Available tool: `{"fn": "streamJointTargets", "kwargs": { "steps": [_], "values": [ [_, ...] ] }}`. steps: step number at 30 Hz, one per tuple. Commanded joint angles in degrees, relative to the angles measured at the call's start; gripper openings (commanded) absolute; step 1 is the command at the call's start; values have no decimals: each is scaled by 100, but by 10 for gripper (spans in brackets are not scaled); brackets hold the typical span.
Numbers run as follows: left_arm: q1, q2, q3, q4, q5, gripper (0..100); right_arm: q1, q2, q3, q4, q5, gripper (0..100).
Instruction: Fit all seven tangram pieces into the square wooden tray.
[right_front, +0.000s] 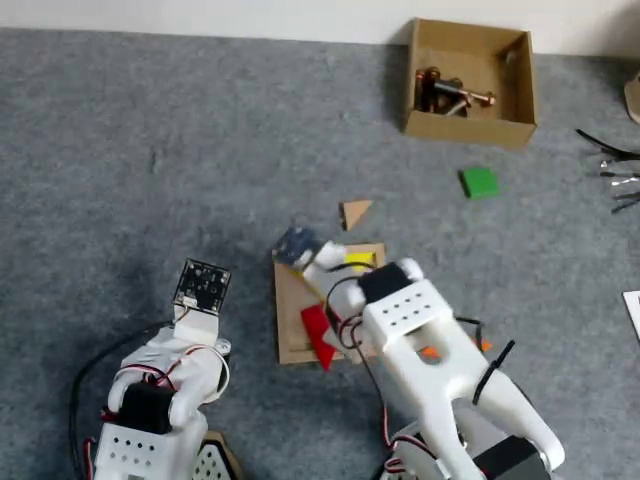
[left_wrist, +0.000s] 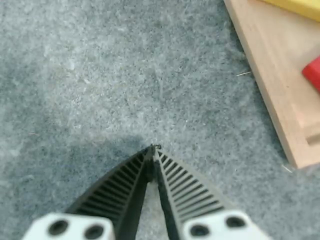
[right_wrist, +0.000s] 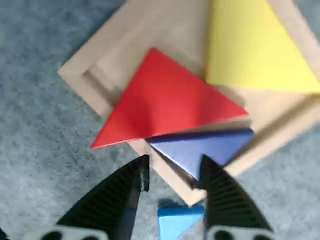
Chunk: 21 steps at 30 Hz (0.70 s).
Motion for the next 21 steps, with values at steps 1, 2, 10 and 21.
{"fn": "streamJointTargets", "kwargs": {
  "steps": [1,2,10,21],
  "values": [
    [84,-22,110,26,35,5,-136,-233,31,-277,492,200],
    [84,-22,110,26,35,5,-136,-233,22,-277,589,200],
    [84,-22,110,26,35,5,-374,-242,22,-259,1108,202],
    [84,-22,110,26,35,5,-945,-242,22,286,1925,203]
  ]
}}
